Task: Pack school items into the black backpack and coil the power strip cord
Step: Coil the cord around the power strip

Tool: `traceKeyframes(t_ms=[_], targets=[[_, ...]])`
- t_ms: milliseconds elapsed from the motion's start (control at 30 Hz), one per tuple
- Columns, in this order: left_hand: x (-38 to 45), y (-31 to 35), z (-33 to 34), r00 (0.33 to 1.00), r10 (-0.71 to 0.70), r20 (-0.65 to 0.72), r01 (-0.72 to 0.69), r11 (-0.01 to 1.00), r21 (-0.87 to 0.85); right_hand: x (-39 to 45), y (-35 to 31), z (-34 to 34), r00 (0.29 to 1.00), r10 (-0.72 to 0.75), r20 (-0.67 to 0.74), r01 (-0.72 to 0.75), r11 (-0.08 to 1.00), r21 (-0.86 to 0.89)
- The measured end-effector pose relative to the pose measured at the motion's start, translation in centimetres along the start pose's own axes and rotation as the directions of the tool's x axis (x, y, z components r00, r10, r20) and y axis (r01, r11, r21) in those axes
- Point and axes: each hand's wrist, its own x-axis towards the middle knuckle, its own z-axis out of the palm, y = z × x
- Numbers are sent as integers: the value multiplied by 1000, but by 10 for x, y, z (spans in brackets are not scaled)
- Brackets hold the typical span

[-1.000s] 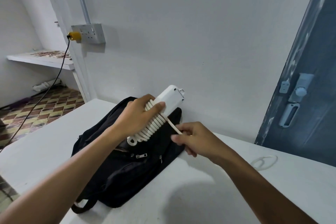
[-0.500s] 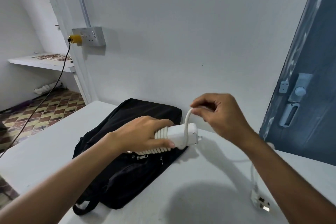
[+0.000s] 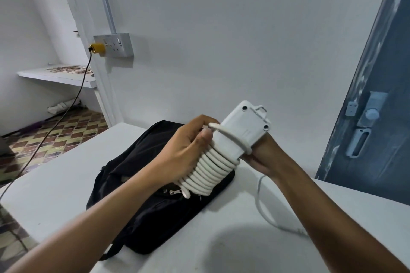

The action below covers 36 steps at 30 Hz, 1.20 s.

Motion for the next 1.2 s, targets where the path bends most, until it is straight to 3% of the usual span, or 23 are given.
traceKeyframes(t_ms=[167,233,433,567,767,933,1000,1133,1200], targets=[[-2,-1,-7,998,-50,-29,50,999,-5,-8,-2,-9,991,-3,134,-13,993,117],[-2,-2,-7,996,-87,-31,87,996,0,-10,2,-8,988,-16,155,9,999,42],[2,-11,-9,992,-127,-28,128,991,31,-15,12,11,996,-93,-1,90,968,-236],[4,-10,-14,987,-149,-54,150,988,24,-18,7,25,995,-86,-55,68,959,-275],[-1,-6,-18,987,-157,-45,160,984,77,-17,0,30,995,40,-87,-75,889,-452],[-5,-12,-25,982,-184,52,183,983,22,-27,2,42,987,-67,-143,-8,885,-466],[-5,-15,-28,980,-187,60,187,982,14,-33,2,40,991,-65,-117,-17,805,-593],[-1,-16,-37,983,-180,32,175,977,124,-48,5,31,997,49,-62,-77,414,-907],[2,-17,-40,985,-172,9,167,968,186,-52,5,28,996,69,-53,-72,319,-945]])
